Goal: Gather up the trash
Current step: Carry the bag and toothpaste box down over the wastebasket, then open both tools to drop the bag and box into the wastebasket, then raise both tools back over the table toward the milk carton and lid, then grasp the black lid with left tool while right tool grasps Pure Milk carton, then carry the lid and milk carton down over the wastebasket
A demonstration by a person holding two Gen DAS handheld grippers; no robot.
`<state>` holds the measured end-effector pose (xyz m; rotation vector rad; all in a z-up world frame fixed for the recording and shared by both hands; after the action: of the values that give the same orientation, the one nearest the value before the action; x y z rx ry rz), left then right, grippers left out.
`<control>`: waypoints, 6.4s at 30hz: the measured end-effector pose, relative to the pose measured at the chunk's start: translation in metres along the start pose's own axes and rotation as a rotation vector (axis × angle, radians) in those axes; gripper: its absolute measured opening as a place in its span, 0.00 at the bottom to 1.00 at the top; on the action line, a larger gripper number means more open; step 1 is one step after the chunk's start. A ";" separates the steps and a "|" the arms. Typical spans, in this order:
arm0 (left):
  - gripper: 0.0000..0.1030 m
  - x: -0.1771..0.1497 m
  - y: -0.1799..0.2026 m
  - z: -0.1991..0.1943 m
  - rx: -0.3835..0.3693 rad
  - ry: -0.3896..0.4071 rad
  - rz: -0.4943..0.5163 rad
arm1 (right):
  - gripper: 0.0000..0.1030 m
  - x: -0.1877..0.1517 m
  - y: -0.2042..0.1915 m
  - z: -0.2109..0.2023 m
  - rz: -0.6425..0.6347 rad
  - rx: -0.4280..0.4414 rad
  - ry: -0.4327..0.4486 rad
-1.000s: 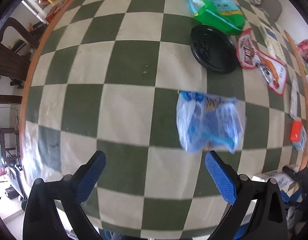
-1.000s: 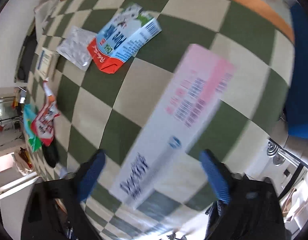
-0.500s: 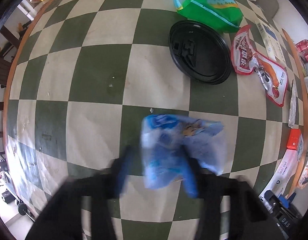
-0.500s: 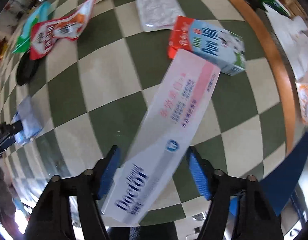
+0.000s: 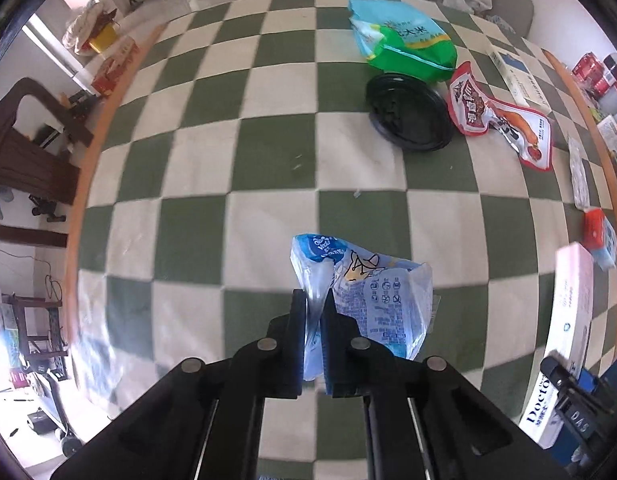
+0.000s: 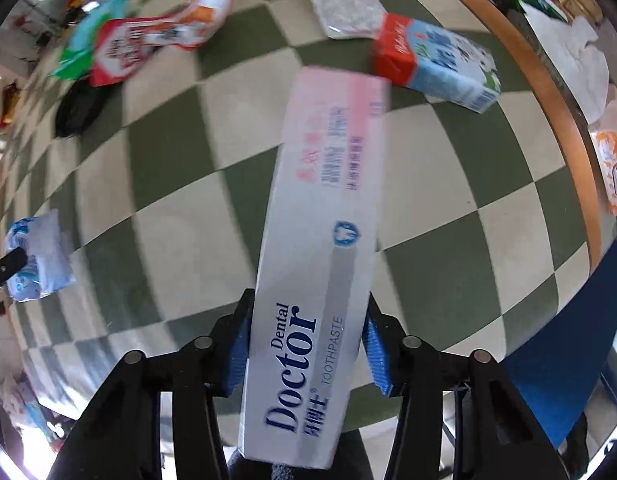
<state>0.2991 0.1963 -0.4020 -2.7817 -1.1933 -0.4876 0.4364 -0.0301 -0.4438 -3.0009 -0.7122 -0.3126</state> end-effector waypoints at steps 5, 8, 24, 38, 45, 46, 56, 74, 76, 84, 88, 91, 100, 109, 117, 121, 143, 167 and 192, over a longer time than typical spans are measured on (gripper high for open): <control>0.04 -0.032 -0.040 -0.015 -0.007 0.031 -0.014 | 0.46 -0.018 -0.025 -0.021 -0.045 0.073 0.068; 0.04 -0.045 -0.067 -0.022 -0.022 0.055 -0.028 | 0.46 -0.038 -0.049 -0.039 -0.061 0.096 0.121; 0.04 -0.231 -0.153 -0.077 -0.051 0.117 0.085 | 0.46 -0.289 -0.108 -0.113 -0.199 0.157 0.220; 0.04 -0.347 -0.147 0.074 -0.049 -0.178 0.136 | 0.46 -0.412 -0.100 0.037 -0.214 0.278 -0.109; 0.04 -0.376 -0.133 0.208 -0.217 -0.430 0.042 | 0.46 -0.436 -0.103 0.172 -0.200 0.377 -0.287; 0.04 -0.378 -0.133 0.226 -0.221 -0.450 0.022 | 0.46 -0.438 -0.104 0.195 -0.182 0.396 -0.317; 0.09 -0.368 -0.142 0.343 -0.216 -0.529 -0.020 | 0.47 -0.431 -0.121 0.378 -0.121 0.443 -0.475; 1.00 -0.380 -0.196 0.333 0.023 -0.370 0.014 | 1.00 -0.400 -0.119 0.390 -0.258 -0.004 -0.263; 1.00 -0.382 -0.197 0.321 0.028 -0.357 0.013 | 1.00 -0.398 -0.123 0.384 -0.264 -0.011 -0.252; 1.00 -0.383 -0.196 0.273 0.004 -0.309 -0.016 | 1.00 -0.399 -0.125 0.342 -0.243 0.023 -0.219; 1.00 -0.385 -0.197 0.246 -0.007 -0.283 -0.027 | 1.00 -0.396 -0.121 0.308 -0.251 0.028 -0.177; 1.00 -0.387 -0.195 0.226 -0.017 -0.275 -0.032 | 1.00 -0.394 -0.119 0.279 -0.250 0.033 -0.151; 1.00 -0.385 -0.188 0.130 -0.040 -0.261 0.004 | 1.00 -0.398 -0.117 0.170 -0.255 0.058 -0.111; 1.00 -0.371 -0.196 0.039 -0.063 -0.223 0.001 | 1.00 -0.400 -0.117 0.054 -0.242 0.082 -0.080; 1.00 -0.325 -0.202 -0.037 -0.115 -0.109 -0.017 | 1.00 -0.386 -0.121 -0.038 -0.181 0.141 -0.054; 1.00 -0.273 -0.193 -0.074 -0.113 0.016 -0.009 | 1.00 -0.355 -0.128 -0.085 -0.133 0.207 0.003; 0.96 0.066 -0.016 0.001 -0.089 -0.010 -0.096 | 1.00 0.014 0.071 -0.066 0.452 0.117 0.099; 0.02 0.143 0.038 0.069 -0.082 -0.037 -0.091 | 0.92 0.165 0.108 0.024 0.256 -0.075 0.082; 0.01 0.008 -0.052 -0.058 -0.119 0.171 -0.080 | 0.92 0.008 0.010 -0.095 0.123 0.184 0.216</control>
<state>0.2515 0.2270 -0.3480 -2.7279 -1.2797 -0.8109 0.4301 -0.0434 -0.3492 -2.7663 -0.5047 -0.5247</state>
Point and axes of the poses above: each gripper's, at about its wrist camera, not at the fingertips, and z roughly the way its jaws point, y to its right, x to its top, the point moved 7 cm from there along z, roughly the way its jaws point, and after that the axes turned 5 degrees about -z, right-handed, at the moved point
